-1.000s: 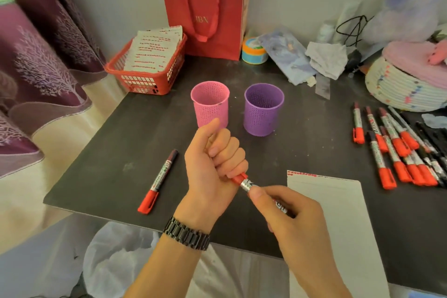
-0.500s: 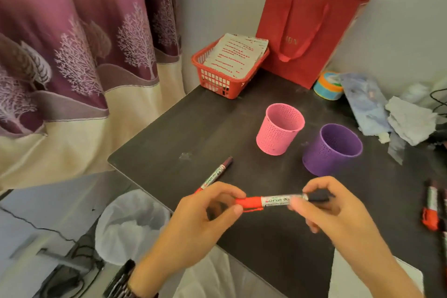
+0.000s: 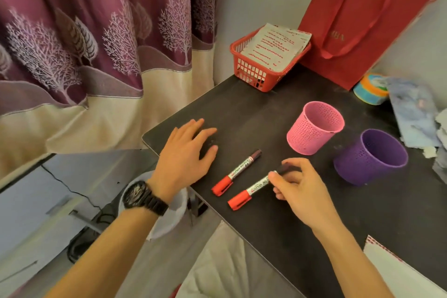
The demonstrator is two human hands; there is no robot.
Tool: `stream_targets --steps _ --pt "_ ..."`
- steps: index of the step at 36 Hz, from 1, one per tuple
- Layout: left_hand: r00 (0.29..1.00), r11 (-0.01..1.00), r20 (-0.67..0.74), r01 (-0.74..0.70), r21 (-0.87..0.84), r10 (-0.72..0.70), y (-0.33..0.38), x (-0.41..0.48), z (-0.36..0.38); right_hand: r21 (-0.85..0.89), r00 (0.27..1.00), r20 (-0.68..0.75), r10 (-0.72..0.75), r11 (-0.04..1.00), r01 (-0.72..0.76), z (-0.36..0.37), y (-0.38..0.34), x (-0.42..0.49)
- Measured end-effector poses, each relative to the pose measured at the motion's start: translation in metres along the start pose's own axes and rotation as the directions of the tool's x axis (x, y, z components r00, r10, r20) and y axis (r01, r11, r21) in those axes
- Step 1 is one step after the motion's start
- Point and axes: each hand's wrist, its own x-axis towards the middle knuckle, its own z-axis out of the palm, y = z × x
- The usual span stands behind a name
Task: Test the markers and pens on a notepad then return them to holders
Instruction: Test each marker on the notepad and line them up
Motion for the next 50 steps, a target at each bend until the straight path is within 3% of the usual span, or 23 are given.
stream_targets --steps 4,10,20,42,50 --pt "0.99 0.99 0.133 0.021 0.136 -0.039 0.001 0.02 0.02 -0.113 0.999 -0.042 0.03 0.993 -0.035 0.01 -0.002 0.005" --pt "0.995 0.985 0.084 0.038 0.167 -0.053 -0.001 0.02 0.029 -0.248 0.996 -0.088 -0.002 0.969 -0.02 0.023 -0.008 0.007" --pt "0.997 0.987 0.065 0.037 0.156 -0.048 -0.001 0.02 0.029 -0.32 0.997 -0.076 -0.002 0.947 -0.022 0.028 -0.014 0.009" --pt "0.996 0.991 0.081 0.022 0.135 -0.033 -0.002 0.02 0.024 -0.375 0.999 -0.045 0.018 0.926 -0.034 0.032 -0.024 0.012" --pt "0.993 0.988 0.106 0.031 0.153 -0.047 -0.003 0.022 0.024 -0.264 1.0 -0.028 0.008 0.964 -0.015 0.027 -0.018 0.013"
